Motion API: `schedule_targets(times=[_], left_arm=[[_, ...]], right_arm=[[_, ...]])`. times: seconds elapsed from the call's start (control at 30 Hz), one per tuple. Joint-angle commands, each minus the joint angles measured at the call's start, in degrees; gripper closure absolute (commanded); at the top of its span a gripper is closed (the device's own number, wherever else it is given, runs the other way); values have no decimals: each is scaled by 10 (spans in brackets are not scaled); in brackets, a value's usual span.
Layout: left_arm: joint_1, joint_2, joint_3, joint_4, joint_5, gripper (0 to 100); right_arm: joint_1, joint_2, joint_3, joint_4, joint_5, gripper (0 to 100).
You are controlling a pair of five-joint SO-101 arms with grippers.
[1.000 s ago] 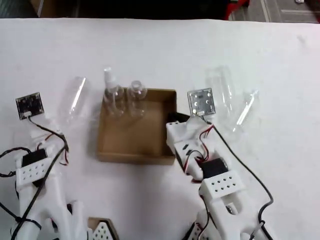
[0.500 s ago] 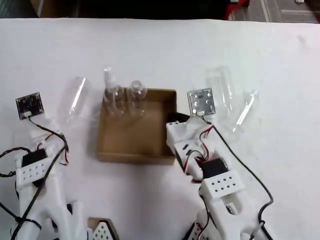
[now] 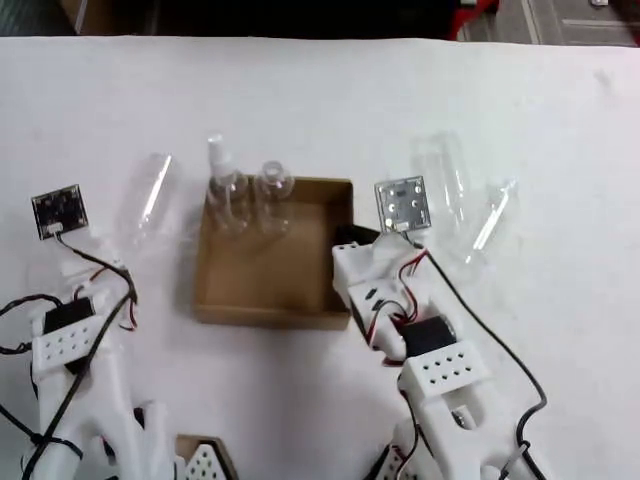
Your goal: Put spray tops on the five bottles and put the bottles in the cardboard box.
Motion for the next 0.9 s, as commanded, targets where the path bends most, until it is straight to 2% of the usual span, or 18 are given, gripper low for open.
schedule_targets(times=[0.0, 0.47, 0.73, 0.87], left_arm=[[7, 3, -3, -9, -4, 977], [7, 3, -3, -9, -4, 977], [7, 4, -3, -12, -4, 976], [7, 0, -9, -7, -45, 976]], right_arm=[[4, -8, -4, -10, 1, 978], [6, -11, -4, -10, 1, 978], [60, -12, -2, -15, 0, 977], [61, -11, -2, -15, 0, 977]])
